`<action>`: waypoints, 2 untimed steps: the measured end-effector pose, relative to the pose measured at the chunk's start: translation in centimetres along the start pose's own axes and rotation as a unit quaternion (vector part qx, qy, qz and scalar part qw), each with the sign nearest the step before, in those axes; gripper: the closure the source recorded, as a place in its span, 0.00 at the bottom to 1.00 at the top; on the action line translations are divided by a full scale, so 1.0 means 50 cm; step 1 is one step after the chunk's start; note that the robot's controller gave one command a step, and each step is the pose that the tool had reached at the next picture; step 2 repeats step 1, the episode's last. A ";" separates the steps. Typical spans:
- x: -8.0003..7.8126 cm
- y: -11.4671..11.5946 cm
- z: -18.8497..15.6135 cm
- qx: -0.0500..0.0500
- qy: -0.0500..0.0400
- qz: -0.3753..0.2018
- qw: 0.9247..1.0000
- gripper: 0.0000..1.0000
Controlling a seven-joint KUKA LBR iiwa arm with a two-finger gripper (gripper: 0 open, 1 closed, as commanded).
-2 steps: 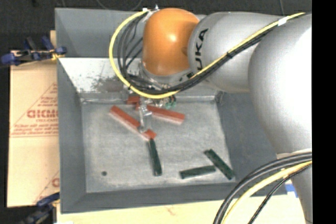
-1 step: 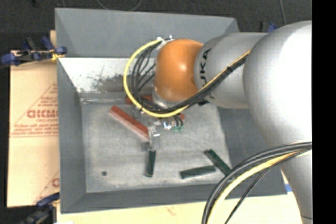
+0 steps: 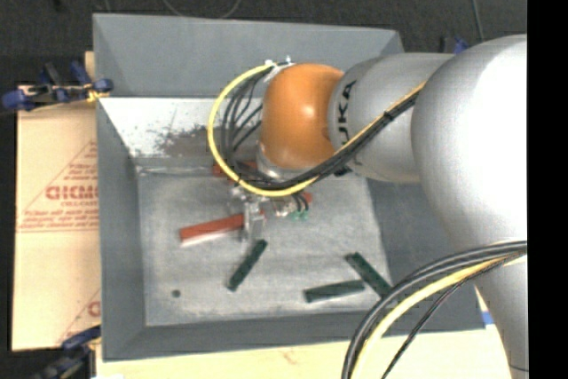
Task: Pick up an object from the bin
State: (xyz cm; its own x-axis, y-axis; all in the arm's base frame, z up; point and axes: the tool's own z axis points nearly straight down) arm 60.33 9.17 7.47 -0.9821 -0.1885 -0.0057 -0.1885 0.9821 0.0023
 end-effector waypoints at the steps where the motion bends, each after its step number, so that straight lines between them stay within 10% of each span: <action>1: -0.054 0.090 -0.251 0.000 -0.004 0.027 1.000 1.00; 2: -0.054 0.090 -0.251 0.000 -0.004 0.027 1.000 1.00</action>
Offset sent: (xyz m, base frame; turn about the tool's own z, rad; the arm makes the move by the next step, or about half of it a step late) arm 0.0141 0.0470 0.1196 0.0583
